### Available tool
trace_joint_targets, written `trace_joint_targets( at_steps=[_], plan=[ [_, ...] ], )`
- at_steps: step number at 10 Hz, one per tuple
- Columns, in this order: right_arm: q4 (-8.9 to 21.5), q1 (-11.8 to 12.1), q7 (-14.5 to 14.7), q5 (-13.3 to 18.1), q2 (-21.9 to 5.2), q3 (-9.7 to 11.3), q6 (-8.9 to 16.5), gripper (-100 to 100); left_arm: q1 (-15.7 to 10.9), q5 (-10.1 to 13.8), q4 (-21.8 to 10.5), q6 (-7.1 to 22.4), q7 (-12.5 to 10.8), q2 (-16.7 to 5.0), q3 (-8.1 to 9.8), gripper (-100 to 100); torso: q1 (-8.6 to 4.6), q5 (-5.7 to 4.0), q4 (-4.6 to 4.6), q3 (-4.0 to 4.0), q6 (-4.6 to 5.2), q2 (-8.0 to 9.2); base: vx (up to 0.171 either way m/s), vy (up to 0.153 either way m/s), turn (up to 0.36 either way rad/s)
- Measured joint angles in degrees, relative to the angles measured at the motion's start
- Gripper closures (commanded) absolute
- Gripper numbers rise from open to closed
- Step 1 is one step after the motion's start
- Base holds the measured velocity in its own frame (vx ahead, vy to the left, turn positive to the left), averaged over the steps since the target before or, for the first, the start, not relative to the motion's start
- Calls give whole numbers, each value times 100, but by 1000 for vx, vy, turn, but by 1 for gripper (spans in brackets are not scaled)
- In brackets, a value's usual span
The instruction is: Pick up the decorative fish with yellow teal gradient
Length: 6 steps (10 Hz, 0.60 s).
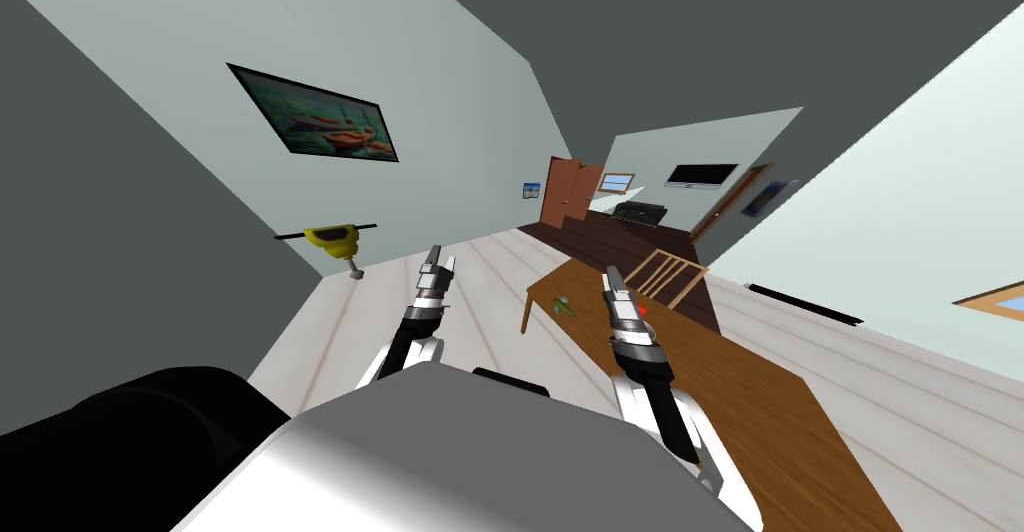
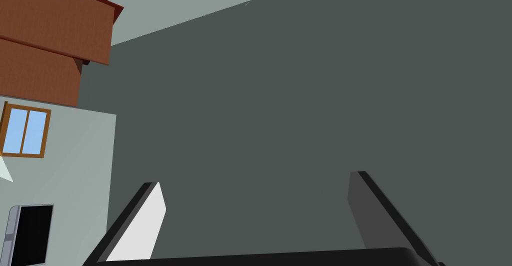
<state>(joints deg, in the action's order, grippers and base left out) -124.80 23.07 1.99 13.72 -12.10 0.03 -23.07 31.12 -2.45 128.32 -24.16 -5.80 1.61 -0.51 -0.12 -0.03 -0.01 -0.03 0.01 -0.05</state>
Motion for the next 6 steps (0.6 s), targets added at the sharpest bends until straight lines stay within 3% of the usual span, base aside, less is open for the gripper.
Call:
trace_joint_targets(
  at_steps=[6],
  plan=[
    [887,-298,673,607,-252,299,-31,-100,0,0,0,0,0,0,0,0,0,0,0,0,-2,0,6,-39,116]
  ],
)
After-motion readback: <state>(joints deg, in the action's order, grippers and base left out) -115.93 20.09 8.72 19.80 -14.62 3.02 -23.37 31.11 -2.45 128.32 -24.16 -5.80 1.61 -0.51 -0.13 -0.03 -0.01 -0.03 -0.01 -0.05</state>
